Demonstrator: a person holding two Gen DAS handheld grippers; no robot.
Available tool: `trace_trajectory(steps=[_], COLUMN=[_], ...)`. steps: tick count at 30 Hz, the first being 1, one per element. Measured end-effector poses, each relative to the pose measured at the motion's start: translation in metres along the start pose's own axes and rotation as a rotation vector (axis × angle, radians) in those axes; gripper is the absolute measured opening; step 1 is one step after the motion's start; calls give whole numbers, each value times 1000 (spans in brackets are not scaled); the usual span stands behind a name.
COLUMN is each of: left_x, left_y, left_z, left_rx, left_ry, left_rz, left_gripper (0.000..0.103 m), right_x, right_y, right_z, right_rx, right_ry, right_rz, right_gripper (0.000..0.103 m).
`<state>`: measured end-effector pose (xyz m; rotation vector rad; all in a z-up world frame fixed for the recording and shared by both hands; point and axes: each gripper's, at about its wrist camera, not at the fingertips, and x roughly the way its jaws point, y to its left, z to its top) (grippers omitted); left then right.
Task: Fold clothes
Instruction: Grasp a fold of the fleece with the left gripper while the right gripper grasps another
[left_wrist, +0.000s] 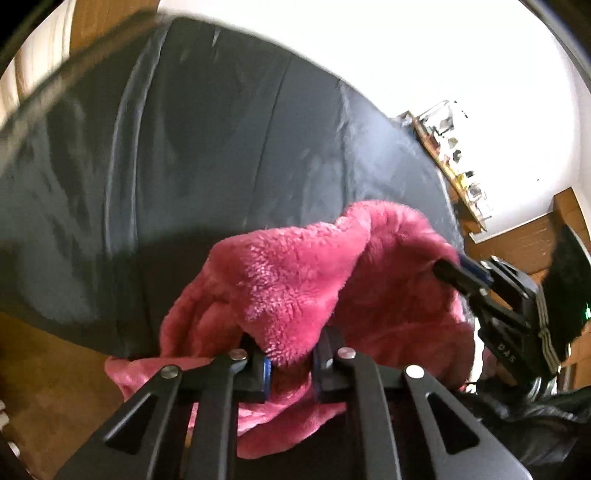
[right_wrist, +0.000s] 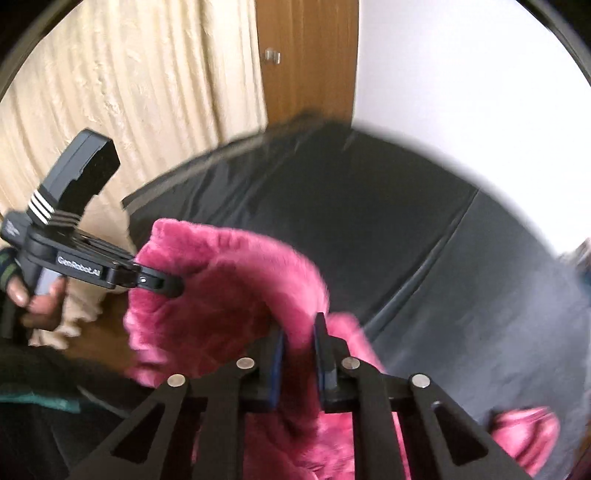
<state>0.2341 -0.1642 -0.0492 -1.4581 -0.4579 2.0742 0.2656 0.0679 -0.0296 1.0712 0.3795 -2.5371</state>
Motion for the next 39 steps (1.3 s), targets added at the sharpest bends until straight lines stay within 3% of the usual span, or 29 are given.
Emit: trace_trajectory(steps=[2, 3, 8, 11, 13, 14, 15, 16, 19, 22, 26, 28, 29, 35, 37, 39], left_x=[-13, -19, -28, -36, -55, -62, -65, -65, -64, -62, -72, -82, -89, -108, -96, -71], left_y=[-11, -16, -49, -58, -70, -82, -91, -96, -110, -120, -144, -158, -166, -199, -200, -194], left_z=[8, 11, 31, 37, 45, 50, 56, 62, 79, 89, 99, 102, 103, 111, 116, 121], left_rx=[-1, -1, 54, 65, 106, 141, 165, 179, 210, 221, 278, 324, 353, 461, 465, 458], left_ry=[-50, -75, -122, -169, -228, -251, -260, -256, -242, -243, -264, -283, -293, -331, -316, -250], left_rz=[4, 6, 20, -29, -72, -65, -59, -52, -36, -60, -98, -121, -133, -189, -195, -191], left_gripper=[15, 15, 15, 15, 15, 15, 15, 15, 15, 15, 15, 15, 15, 15, 16, 20], right_x=[-41, -55, -88, -78, -68, -62, -56, -52, -36, -29, -10, -10, -14, -75, -97, -107], right_y=[-13, -24, -78, -107, -124, -127, -128, -131, -130, -113, -90, -89, -92, -125, -149, -171], right_z=[22, 29, 46, 24, -1, -13, -24, -36, -66, -69, -74, -85, -85, -53, -43, -40], right_rx=[-11, 6, 149, 269, 346, 371, 398, 427, 508, 501, 440, 422, 425, 397, 431, 469], right_ry=[-132, -169, -233, -152, -73, -37, -12, 8, 75, 75, 156, 200, 191, -16, -81, -102], right_rz=[-115, -124, -2, 110, 183, 215, 241, 264, 380, 415, 285, 178, 115, -347, -481, -569], right_gripper=[1, 1, 1, 4, 18, 40, 69, 77, 77, 77, 77, 49, 26, 21, 21, 21])
